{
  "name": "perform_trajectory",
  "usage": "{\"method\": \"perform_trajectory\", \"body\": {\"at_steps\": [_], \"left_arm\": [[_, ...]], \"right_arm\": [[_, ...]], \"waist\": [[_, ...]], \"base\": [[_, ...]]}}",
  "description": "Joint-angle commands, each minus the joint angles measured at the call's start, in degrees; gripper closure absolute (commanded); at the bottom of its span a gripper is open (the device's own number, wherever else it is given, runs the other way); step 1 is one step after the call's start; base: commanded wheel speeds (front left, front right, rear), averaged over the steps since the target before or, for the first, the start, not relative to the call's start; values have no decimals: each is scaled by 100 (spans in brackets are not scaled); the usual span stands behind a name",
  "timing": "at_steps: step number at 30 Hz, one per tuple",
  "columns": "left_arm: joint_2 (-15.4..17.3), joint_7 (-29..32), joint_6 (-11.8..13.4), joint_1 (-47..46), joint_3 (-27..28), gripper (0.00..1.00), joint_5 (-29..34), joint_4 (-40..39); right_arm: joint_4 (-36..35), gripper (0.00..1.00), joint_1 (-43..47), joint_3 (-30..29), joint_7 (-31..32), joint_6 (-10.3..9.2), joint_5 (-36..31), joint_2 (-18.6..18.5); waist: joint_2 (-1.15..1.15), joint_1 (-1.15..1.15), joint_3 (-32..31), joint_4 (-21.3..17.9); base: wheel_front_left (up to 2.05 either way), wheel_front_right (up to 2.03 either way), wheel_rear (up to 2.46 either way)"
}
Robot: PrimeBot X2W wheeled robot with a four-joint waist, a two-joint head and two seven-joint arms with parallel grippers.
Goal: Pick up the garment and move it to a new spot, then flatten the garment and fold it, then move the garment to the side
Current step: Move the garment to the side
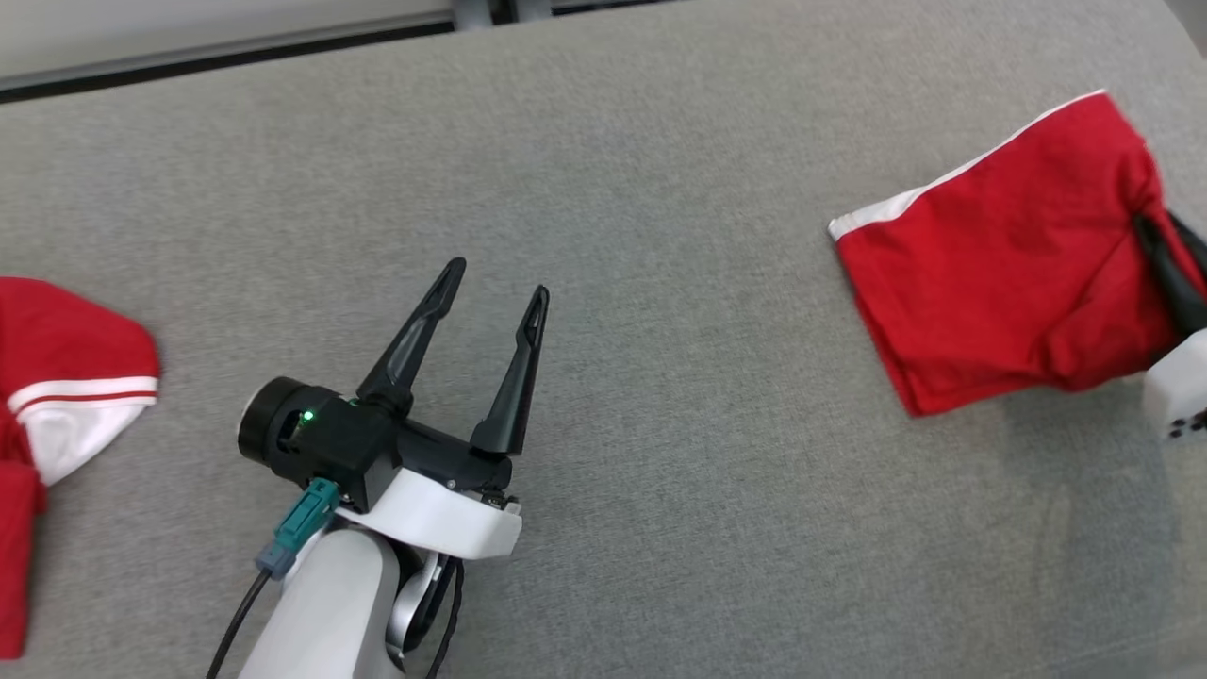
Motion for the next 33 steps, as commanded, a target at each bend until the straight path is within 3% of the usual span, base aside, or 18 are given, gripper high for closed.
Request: {"method": "perform_trajectory", "body": {"at_steps": [1, 6, 17, 18, 19, 20, 26, 33], "left_arm": [[29, 0, -24, -110, 49, 0, 84, -54], [98, 0, -85, -218, -14, 0, 285, -105], [223, 0, -111, -389, -78, 0, 295, -132], [219, 0, -113, -386, -83, 0, 286, -114], [211, 0, -114, -382, -91, 0, 277, -98], [204, 0, -115, -370, -92, 0, 267, -89], [140, 0, -119, -244, -55, 0, 186, -18], [56, 0, -119, -69, 69, 0, 13, 20]], "right_arm": [[54, 100, -180, -71, -40, -12, 89, -61], [485, 100, -608, -210, -43, -12, 230, -182], [1345, 100, -1157, -490, -53, -12, 425, -173], [1448, 71, -1170, -510, -51, -12, 419, -170], [1526, 71, -1184, -560, -53, -12, 481, -153], [1591, 0, -1195, -628, -54, -12, 586, -118], [1452, 0, -1028, -907, -60, -12, 663, -150], [775, 0, -763, -1103, -60, -12, 504, -111]], "waist": [[0, 0, 289, -279], [0, 0, 644, -466], [0, 0, 975, -381], [0, 0, 966, -362], [0, 0, 946, -337], [0, 0, 918, -316], [0, 0, 595, -207], [0, 0, -38, 20]], "base": [[0, 0, 0], [0, 0, 0], [0, 0, 0], [0, 0, 0], [0, 0, 0], [0, 0, 0], [0, 0, 0], [0, 0, 0]]}}
